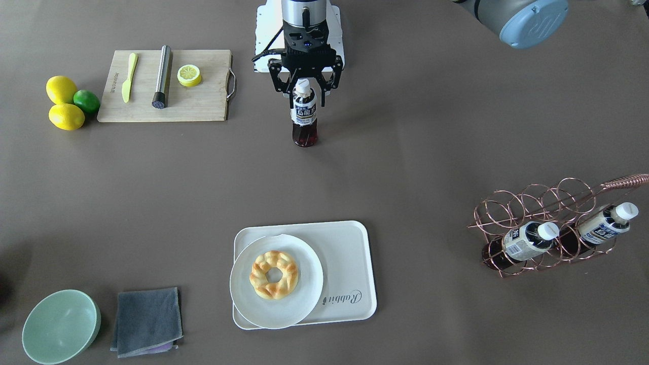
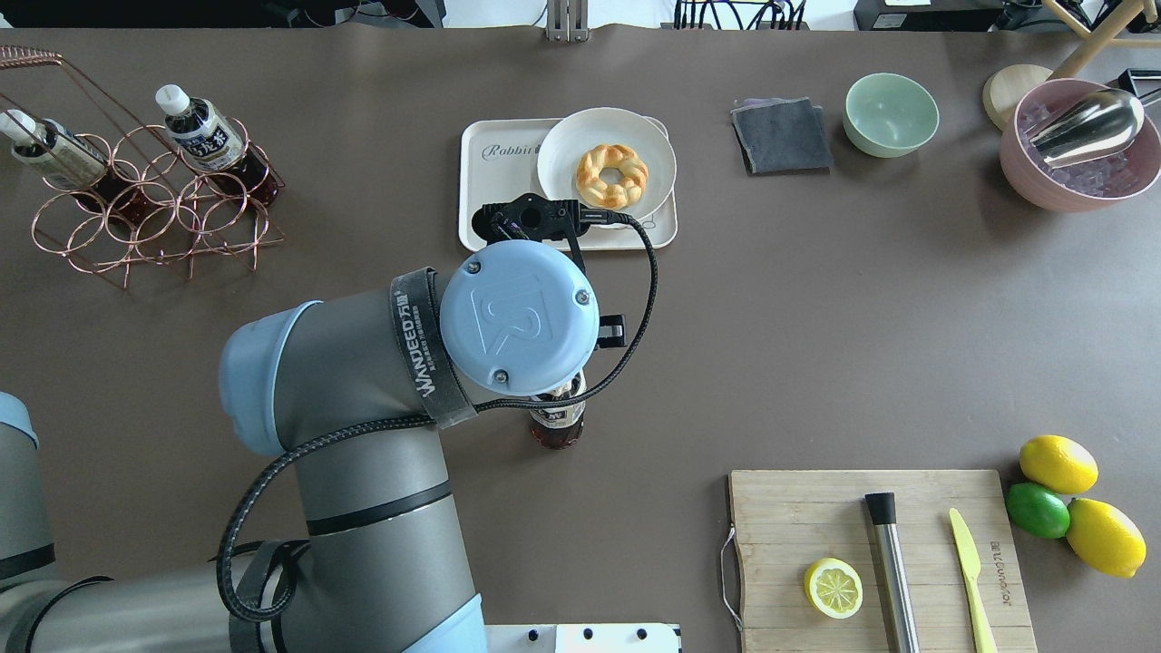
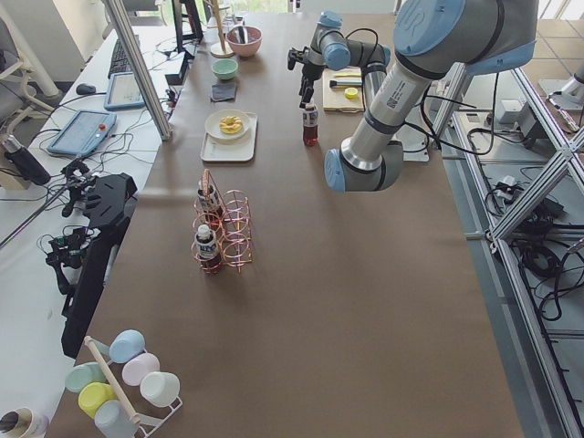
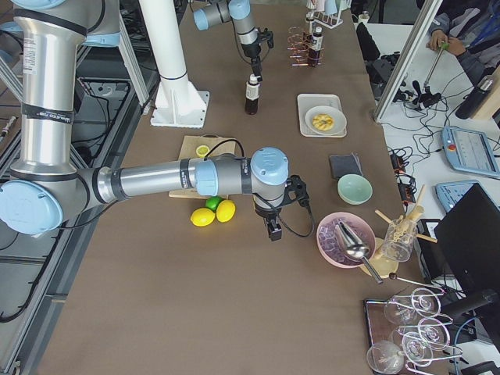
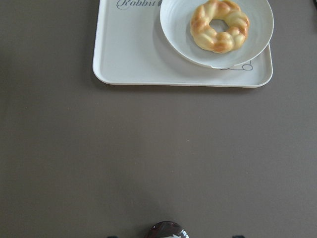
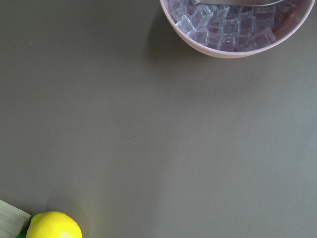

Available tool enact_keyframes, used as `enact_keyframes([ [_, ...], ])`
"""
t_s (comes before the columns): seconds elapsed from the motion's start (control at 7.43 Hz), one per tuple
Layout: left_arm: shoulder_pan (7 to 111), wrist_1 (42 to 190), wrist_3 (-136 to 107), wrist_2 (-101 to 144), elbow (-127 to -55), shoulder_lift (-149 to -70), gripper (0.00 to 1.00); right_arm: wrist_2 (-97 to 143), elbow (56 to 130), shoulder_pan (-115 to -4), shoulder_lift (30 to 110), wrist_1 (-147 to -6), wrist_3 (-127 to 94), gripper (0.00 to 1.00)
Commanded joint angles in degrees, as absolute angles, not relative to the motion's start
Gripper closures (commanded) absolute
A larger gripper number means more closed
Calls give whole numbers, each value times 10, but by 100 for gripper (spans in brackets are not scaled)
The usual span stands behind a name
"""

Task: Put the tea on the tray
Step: 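Open the left gripper and withdraw it while the right arm reaches toward the bottle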

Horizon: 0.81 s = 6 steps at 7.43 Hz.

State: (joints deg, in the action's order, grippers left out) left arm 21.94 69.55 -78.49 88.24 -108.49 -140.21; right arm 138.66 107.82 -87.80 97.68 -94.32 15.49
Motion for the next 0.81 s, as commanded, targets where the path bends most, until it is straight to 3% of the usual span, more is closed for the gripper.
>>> enact_keyframes([
  [0.0, 244, 692, -778, 886, -1127, -1387, 20, 1415, 1099, -875, 958, -943, 128, 0],
  [0.27, 339, 691, -684, 984, -1185, -1320, 23, 1413, 1159, -829, 919, -944, -16, 0],
  [0.67, 517, 695, -482, 1163, -1193, -1211, 23, 1326, 1268, -616, 784, -946, -383, 0],
])
